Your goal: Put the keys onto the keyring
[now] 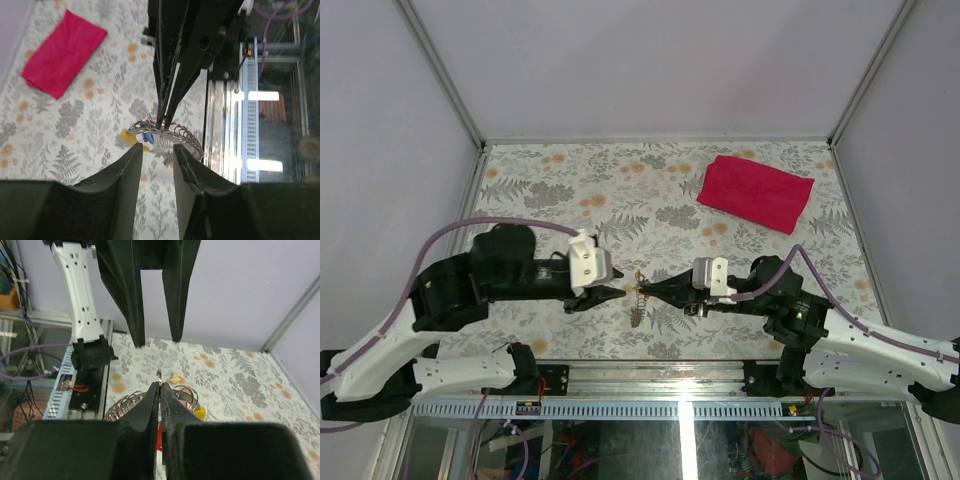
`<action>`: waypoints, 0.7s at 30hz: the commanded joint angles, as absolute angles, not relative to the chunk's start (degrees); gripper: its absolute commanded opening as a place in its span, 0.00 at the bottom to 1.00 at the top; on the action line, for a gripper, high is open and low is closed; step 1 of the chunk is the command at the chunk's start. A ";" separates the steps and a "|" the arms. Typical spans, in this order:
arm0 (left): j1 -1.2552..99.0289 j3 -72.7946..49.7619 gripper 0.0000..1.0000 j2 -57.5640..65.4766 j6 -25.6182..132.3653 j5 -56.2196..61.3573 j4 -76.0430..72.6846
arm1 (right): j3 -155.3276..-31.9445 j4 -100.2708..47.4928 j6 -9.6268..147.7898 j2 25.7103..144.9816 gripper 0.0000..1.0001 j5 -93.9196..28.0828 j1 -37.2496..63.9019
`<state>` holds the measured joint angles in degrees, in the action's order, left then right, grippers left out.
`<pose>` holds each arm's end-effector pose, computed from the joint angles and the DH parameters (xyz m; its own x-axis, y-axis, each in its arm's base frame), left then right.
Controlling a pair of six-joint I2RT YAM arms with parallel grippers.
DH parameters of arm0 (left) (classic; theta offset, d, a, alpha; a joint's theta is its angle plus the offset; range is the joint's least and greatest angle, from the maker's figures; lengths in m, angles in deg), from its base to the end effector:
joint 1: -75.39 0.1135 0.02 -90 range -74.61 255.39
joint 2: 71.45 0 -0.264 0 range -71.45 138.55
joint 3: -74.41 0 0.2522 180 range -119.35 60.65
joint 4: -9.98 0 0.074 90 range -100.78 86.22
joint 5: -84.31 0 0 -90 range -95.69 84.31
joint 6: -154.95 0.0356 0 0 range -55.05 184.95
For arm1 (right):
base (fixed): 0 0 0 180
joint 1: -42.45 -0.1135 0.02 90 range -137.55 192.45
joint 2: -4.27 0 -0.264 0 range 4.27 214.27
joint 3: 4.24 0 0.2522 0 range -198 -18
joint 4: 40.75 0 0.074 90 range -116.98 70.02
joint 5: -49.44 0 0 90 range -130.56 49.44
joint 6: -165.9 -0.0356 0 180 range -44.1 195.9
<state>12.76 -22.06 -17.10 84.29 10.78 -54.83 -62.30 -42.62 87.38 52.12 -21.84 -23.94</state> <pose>0.0614 -0.1405 0.4555 0.1545 0.3923 -0.9068 0.9758 0.0834 0.2023 0.0682 0.1845 0.3765 0.2799 0.1697 -0.9449 -0.9570 0.1281 -0.2604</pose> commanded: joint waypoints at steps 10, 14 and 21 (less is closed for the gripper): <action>12.39 -9.19 0.34 -31.24 72.27 11.70 -30.83 | -53.59 -75.35 74.83 50.76 0.00 -17.71 -24.31; 12.45 -8.10 0.33 -31.71 71.53 12.49 -29.17 | -51.45 -85.46 71.17 52.28 0.00 -18.77 -24.30; 12.39 -5.67 0.30 -31.78 69.99 14.69 -24.07 | -49.33 -101.15 64.61 56.87 0.00 -20.26 -24.33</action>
<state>12.73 -6.63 -31.44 71.89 12.53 -31.86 -48.96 -85.35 69.28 55.20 -18.82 -23.94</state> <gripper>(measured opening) 0.316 0.011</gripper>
